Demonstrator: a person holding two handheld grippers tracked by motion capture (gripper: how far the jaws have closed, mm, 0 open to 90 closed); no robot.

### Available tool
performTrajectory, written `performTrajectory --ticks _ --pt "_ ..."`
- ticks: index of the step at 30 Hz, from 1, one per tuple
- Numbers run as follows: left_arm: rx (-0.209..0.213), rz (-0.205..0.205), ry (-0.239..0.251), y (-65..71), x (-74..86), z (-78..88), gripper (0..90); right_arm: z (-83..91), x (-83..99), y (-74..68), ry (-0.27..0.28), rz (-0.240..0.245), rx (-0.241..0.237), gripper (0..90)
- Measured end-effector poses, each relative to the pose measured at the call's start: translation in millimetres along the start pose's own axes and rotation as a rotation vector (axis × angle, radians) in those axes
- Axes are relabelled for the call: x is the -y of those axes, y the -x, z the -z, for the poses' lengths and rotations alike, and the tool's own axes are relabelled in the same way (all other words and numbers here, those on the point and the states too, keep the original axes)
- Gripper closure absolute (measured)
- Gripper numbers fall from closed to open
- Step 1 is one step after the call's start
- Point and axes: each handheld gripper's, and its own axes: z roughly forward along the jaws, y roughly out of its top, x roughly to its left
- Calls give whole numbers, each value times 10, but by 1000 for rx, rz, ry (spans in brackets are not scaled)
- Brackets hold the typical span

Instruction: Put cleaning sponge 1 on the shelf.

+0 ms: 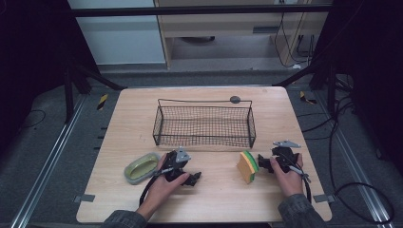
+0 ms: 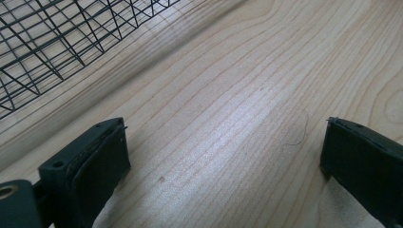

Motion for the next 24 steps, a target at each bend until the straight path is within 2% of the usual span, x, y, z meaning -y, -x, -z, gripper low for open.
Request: performTrajectory --ticks 5,7,9,10,11,14,16,17,18,19,22,24 --pt "-4 12 -1 0 -10 -5 10 12 13 0 0 6 -7 5" --pt "20 15 0 15 -25 19 42 21 20 5 0 13 -13 5" --pt "28 5 3 27 -33 38 37 25 21 2 -2 8 -14 5" --pt "21 -18 16 44 -42 77 37 25 20 0 0 4 -18 5" --pt "21 -18 16 44 -42 77 37 25 20 0 0 4 -18 5" --pt "17 -27 68 26 -75 209 37 29 27 10 0 18 -22 5" --pt "-28 -71 108 22 -119 310 41 30 31 18 0 31 -22 5" --pt "-28 -71 108 22 -119 310 43 30 31 18 0 31 -22 5" --pt "-29 -95 128 -5 -175 402 36 37 36 15 0 26 -24 5" --pt "-29 -95 128 -5 -175 402 33 37 36 15 0 26 -24 5" --pt "-54 -122 114 -89 -299 600 35 38 37 15 0 25 -24 4" --pt "-56 -132 75 -138 -347 700 32 38 37 13 0 24 -23 5"
